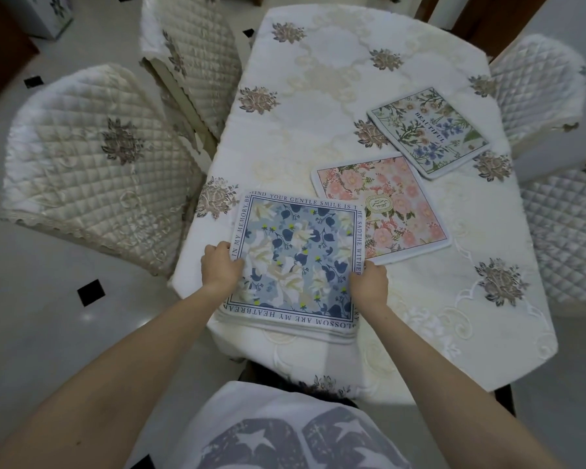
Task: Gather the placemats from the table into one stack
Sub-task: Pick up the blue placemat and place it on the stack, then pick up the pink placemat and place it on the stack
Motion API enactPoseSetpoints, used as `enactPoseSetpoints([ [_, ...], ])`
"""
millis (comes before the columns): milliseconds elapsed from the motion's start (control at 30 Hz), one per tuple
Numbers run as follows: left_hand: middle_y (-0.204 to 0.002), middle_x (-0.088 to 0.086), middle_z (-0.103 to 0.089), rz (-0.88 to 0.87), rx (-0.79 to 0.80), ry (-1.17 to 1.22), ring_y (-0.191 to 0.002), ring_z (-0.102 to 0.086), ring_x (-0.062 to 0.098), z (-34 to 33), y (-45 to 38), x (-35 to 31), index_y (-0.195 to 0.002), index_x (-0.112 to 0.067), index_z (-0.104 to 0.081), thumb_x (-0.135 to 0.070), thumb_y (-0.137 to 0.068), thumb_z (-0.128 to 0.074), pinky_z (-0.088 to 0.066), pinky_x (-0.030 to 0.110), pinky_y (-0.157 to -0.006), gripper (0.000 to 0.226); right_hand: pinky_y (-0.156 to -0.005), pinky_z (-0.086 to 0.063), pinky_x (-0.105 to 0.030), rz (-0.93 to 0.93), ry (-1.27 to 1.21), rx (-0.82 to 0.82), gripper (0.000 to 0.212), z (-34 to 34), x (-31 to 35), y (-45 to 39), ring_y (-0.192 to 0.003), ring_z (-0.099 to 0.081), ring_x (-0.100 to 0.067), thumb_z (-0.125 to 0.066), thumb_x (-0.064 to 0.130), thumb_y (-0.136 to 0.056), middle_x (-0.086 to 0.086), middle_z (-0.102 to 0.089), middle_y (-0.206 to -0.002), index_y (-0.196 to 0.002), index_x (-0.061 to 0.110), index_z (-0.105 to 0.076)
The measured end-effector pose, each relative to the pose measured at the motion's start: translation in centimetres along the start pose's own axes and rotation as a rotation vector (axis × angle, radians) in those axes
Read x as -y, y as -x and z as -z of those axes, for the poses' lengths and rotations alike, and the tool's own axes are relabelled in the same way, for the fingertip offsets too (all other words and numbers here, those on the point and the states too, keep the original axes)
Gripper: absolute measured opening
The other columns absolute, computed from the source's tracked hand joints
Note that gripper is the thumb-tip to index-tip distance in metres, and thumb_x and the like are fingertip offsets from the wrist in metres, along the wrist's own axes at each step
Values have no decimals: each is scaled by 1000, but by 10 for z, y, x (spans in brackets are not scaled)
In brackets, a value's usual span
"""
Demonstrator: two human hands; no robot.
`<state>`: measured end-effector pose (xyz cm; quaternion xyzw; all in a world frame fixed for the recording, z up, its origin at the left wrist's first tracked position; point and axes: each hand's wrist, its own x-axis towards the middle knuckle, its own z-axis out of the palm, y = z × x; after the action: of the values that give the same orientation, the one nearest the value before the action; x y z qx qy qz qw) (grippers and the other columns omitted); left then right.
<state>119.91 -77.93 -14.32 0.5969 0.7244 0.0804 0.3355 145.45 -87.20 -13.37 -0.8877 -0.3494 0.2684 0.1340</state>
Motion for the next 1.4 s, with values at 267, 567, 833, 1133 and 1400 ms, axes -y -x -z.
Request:
enactPoseSetpoints([
  [267,-118,24,-46,12,39,-49,-102,-51,42,-2,-5,-2,-114,2,-54,-18,-88,-59,-44,43,-85,33,-88,-48,-43,-16,60,6,30,-10,2,4,-102,-53,-39,-51,21,-95,-24,-47,-119,-114,-2,-53],
  [567,-123,19,-43,-259,-16,-144,-115,-37,35,6,-13,-30,-130,-7,-44,-14,-81,-62,-37,39,-92,52,-75,-42,-37,13,-6,-39,34,9,5,-10,-102,-54,-37,-54,19,-92,-22,-50,-119,-119,-2,-49],
  [833,-121,13,-48,-522,115,-96,-116,-42,30,-6,-34,-96,-125,-9,-50,-25,-86,-63,-40,39,-97,44,-79,-45,-37,-55,-122,-119,41,23,9,-25,-103,-56,-38,-49,23,-95,-23,-49,-125,-127,-3,-46],
  [1133,-123,17,-50,-659,221,-146,-113,-49,31,-37,-93,-179,-128,-5,-48,-26,-86,-63,-43,39,-93,50,-56,-36,-28,-396,-421,-123,31,34,-4,-59,-78,-56,-30,-53,16,-92,-20,-55,-100,-113,-8,-51],
  [1400,-131,22,-44,-660,257,-334,-121,-42,36,-63,-145,-232,-132,-3,-42,-28,-87,-61,-40,42,-94,55,-55,-40,-29,-610,-598,-201,35,28,-3,-81,-87,-60,-36,-60,14,-88,-25,-58,-106,-113,-8,-48],
])
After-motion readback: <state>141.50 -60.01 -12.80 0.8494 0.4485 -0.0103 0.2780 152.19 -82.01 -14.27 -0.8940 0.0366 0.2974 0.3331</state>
